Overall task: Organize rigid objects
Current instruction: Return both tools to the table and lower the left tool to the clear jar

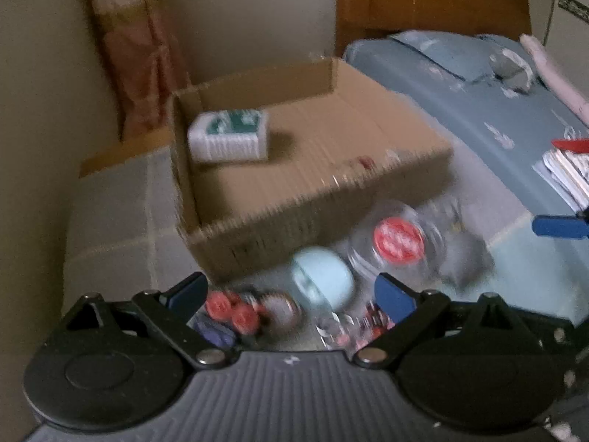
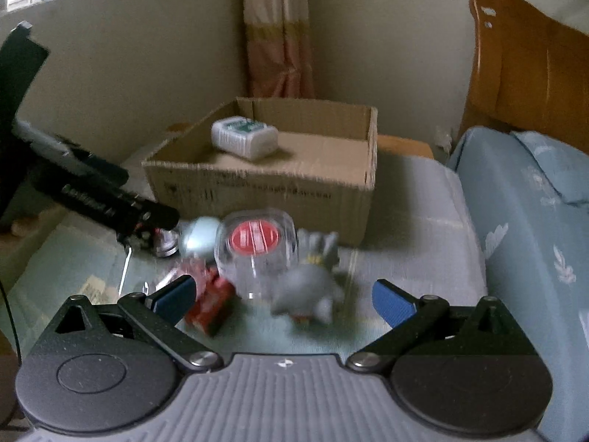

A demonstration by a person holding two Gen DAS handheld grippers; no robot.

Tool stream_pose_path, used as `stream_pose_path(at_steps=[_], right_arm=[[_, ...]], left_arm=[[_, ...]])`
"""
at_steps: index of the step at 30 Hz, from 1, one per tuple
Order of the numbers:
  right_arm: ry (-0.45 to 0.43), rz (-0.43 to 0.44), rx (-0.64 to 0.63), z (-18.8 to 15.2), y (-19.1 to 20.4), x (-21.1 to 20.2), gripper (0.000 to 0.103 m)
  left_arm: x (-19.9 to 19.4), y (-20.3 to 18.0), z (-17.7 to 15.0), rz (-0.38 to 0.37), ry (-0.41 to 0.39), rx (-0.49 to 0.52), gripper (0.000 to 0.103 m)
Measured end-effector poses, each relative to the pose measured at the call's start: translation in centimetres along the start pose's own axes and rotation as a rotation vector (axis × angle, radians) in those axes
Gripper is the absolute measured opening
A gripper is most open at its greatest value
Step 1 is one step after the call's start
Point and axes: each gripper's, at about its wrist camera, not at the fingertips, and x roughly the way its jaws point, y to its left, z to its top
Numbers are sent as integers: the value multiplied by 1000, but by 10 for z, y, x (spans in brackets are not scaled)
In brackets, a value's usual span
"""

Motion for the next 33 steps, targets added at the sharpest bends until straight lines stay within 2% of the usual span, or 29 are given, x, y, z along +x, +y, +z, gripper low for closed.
stream_pose_path(at_steps=[10, 17, 22, 29, 33], right_arm=[[64, -43, 74, -36, -15, 4, 103], [82, -61, 125, -51, -26, 3, 103], [86, -70, 141, -53, -32, 3, 103], [96, -52, 156, -57, -35, 5, 103], [123, -35, 132, -63, -30, 10, 103]], left_arm=[[-7, -23, -29, -81, -20, 77, 97], [2, -29, -47, -117, 51, 79, 97], [-4, -33, -59, -108, 60, 126, 100], [-14, -31, -78, -214, 138, 119, 101], [-15, -40, -92, -195, 151, 166, 101]])
